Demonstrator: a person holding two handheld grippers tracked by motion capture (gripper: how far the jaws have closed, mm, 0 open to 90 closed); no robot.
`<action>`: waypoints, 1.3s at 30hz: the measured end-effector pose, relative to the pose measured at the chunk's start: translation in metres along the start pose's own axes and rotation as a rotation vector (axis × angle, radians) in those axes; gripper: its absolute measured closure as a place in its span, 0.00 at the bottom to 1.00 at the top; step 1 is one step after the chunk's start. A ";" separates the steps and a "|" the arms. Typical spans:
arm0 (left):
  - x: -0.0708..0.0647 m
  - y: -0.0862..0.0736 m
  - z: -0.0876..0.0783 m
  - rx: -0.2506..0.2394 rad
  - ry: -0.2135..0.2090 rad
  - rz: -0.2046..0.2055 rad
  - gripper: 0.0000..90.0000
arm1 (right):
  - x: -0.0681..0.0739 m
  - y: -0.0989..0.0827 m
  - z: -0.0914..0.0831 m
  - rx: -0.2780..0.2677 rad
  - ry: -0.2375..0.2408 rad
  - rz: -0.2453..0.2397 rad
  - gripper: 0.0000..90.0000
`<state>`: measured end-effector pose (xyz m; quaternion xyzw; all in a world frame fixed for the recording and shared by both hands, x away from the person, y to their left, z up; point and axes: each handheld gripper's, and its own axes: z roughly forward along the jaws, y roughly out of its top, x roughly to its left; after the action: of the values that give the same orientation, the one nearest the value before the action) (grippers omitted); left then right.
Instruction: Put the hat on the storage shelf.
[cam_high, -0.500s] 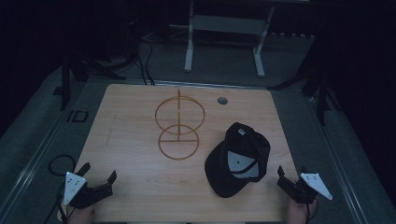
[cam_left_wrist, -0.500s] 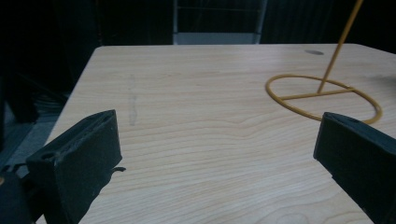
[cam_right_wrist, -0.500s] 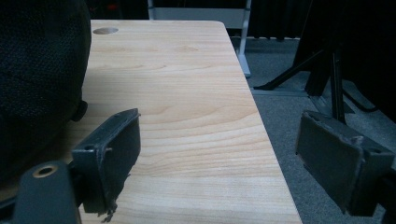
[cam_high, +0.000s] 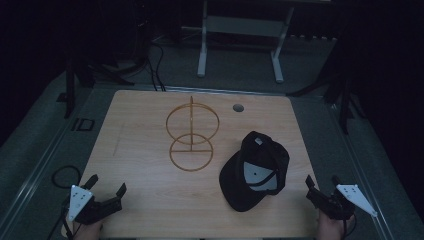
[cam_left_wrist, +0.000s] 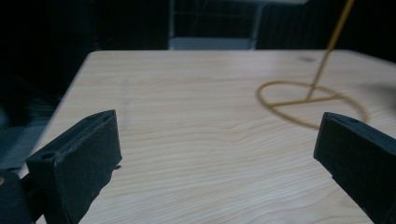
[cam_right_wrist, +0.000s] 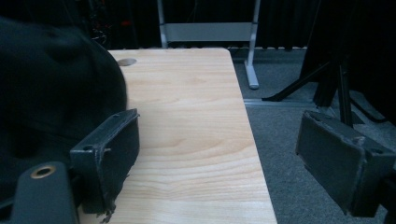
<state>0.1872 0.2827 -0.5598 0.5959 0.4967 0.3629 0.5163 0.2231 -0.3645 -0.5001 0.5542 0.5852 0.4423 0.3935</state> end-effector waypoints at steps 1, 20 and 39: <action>0.000 0.000 0.000 -0.006 -0.004 -0.008 0.01 | 0.000 0.000 0.000 0.000 0.000 0.000 0.15; -0.004 0.000 0.001 0.015 -0.013 -0.011 0.01 | 0.085 0.066 -0.037 -0.031 0.249 -0.088 0.12; -0.004 0.000 0.002 0.020 -0.023 -0.021 0.01 | 0.099 0.035 0.037 0.220 0.163 -0.040 0.35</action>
<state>0.1886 0.2781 -0.5598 0.5999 0.5007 0.3456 0.5196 0.2612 -0.2633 -0.4749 0.5441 0.6713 0.4111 0.2902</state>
